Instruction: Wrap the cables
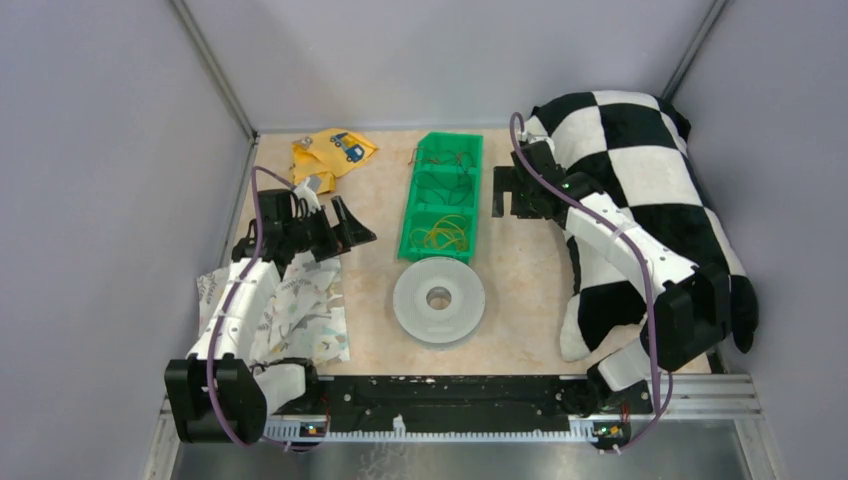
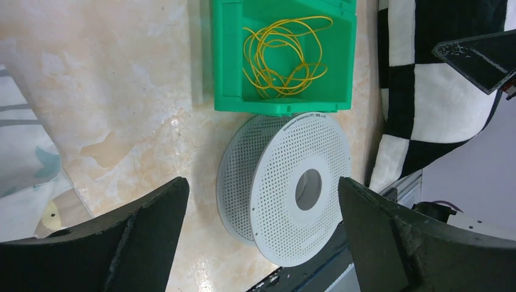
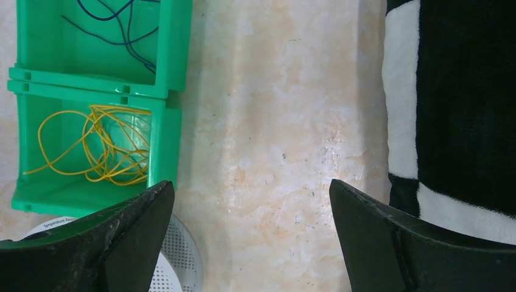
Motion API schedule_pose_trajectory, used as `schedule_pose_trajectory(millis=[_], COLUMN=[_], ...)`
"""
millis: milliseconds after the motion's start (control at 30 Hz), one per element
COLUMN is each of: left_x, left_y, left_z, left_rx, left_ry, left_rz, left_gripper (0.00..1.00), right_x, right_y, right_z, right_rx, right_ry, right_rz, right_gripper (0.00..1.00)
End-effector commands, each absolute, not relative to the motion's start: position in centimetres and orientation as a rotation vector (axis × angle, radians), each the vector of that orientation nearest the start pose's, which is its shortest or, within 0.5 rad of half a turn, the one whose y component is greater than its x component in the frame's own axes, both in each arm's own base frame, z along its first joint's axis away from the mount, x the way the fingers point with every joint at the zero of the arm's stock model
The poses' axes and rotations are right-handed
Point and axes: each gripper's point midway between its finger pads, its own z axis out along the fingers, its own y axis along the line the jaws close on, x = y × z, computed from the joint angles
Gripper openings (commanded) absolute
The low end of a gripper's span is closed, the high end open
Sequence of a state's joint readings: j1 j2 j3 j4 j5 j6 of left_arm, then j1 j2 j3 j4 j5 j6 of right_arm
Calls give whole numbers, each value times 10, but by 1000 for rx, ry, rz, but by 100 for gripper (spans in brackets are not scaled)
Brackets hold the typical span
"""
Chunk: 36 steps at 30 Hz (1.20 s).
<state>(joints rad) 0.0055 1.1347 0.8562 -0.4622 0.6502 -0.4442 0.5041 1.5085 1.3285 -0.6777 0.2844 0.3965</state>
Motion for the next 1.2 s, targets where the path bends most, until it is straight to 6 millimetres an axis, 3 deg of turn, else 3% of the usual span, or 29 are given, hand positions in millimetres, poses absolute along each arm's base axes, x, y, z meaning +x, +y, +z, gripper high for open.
schedule_pose_trajectory(millis=[0,200,300,533,767,933,1033,1167], left_x=[289,282,279,257,262,278,289,292], left_y=[-122,-136,-147,-194,-189,-170,-156,-147], left_z=[189,209,215,188,178,194,212,219], left_rx=[-155,-44,32,156,124,-4,-49,-53], left_ry=[2253,2162,2159,2290,2306,2292,2229,2225], left_rz=[-991,-1072,-1019,-950,-851,-738,-740,-729], left_gripper=[98,98,98,98,98,98,99,99], right_x=[358,357,353,357,377,411,438,475], right_y=[157,157,159,165,175,194,213,241], right_z=[194,193,187,194,220,237,252,261], right_rx=[-2,-2,-2,-2,-33,-84,-101,-126], right_ry=[2330,2335,2346,2328,2260,2200,2177,2179], right_rz=[76,84,100,136,158,170,199,234], right_gripper=[99,99,99,99,98,84,60,26])
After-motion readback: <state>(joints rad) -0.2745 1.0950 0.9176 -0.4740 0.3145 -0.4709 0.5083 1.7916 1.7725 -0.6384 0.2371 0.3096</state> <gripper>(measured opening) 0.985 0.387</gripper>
